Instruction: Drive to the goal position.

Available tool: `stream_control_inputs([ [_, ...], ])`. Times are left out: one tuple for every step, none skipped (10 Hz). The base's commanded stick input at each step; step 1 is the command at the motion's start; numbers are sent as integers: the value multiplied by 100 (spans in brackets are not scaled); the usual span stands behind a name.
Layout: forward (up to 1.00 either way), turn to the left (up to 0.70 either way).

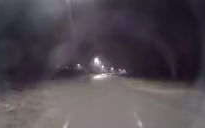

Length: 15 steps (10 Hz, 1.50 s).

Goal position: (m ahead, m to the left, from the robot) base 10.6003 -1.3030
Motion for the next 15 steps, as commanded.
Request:
stream_control_inputs([
  [100,10],
  [100,9],
  [100,6],
  [100,5],
  [100,5],
  [100,5],
  [100,6],
  [100,8],
  [100,10],
  [100,12],
  [100,7],
  [100,5],
  [100,5],
  [100,5],
  [100,5],
])
